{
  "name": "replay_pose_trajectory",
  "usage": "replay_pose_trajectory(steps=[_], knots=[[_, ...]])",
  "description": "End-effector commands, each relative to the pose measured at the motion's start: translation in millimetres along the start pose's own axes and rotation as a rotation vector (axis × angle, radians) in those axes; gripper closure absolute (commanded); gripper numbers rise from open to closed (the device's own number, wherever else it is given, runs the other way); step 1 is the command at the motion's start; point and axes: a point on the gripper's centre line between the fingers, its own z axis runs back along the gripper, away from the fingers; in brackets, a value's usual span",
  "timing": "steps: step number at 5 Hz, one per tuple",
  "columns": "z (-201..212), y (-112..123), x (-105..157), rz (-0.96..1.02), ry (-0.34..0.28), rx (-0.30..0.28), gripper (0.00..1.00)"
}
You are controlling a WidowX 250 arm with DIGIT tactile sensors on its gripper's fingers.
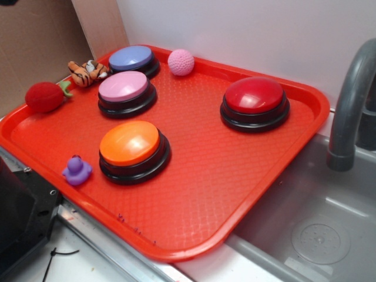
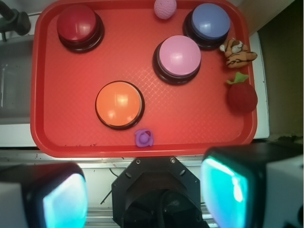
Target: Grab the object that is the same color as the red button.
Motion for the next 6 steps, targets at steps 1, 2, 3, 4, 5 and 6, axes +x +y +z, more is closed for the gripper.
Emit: replay_pose_trajectory(steps=[1, 2, 3, 4, 5, 6], knots=[[0, 0, 0, 0.0, 0.0, 0.0, 0.0], [-6, 12, 6, 0.184, -0.031, -0.002, 0.0], [-15, 28, 11, 0.386, -0.093, -0.017, 0.0], [-38, 48, 17, 0.618, -0.129, -0.013, 0.0], [-62, 76, 19, 0.876, -0.134, -0.053, 0.0], [-82, 98, 17, 1.108, -0.148, -0.068, 0.0]])
